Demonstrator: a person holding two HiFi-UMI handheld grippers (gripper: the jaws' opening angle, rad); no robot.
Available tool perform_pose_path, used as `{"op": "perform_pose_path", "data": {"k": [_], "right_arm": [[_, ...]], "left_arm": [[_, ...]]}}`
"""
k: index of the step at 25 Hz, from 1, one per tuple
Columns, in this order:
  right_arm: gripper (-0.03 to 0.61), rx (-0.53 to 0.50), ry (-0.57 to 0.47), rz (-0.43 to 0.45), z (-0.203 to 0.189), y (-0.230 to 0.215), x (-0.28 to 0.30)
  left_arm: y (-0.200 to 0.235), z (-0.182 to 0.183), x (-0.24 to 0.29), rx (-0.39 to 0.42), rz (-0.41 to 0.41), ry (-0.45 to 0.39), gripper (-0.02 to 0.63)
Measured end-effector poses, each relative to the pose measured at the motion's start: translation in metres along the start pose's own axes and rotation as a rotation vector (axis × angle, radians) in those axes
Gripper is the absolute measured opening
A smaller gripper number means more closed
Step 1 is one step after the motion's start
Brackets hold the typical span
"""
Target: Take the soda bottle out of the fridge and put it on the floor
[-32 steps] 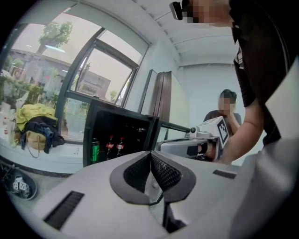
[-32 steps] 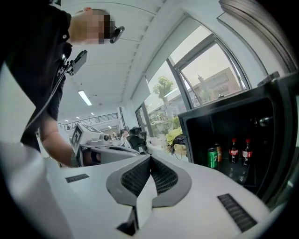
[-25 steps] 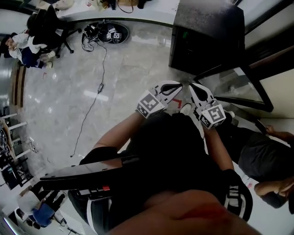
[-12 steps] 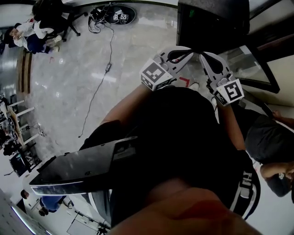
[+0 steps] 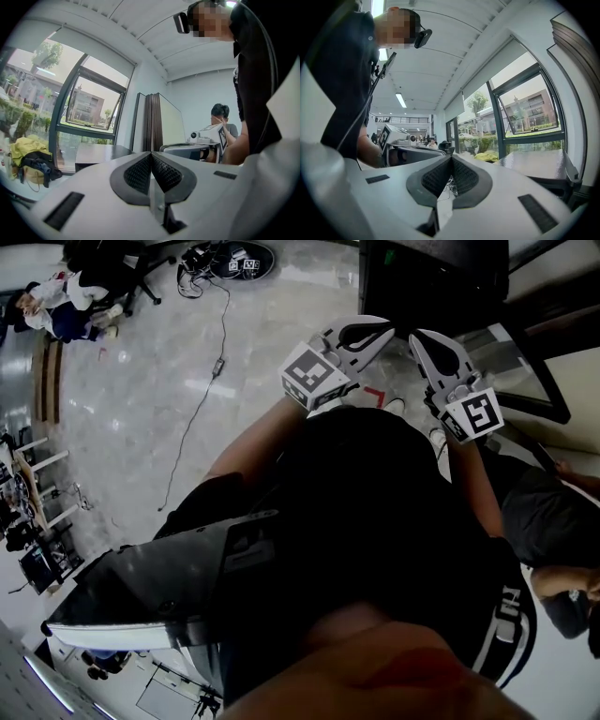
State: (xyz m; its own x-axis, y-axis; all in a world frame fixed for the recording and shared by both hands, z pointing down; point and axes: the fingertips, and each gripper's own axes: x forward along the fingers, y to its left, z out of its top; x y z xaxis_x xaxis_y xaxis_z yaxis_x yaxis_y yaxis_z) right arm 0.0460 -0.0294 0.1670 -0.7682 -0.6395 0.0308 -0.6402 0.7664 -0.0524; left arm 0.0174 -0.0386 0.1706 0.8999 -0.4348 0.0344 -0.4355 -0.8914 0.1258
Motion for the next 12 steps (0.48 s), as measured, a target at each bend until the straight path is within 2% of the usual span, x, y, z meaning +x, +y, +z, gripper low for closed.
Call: {"op": "perform_pose_path", "data": {"k": [12], "right_arm": [[0.012, 0.000, 0.005, 0.000, -0.0018, -0.0034, 0.0025]], "left_arm": [[0.0042, -0.0019, 0.0020, 0.038, -0.021, 0.016, 0.006]]}}
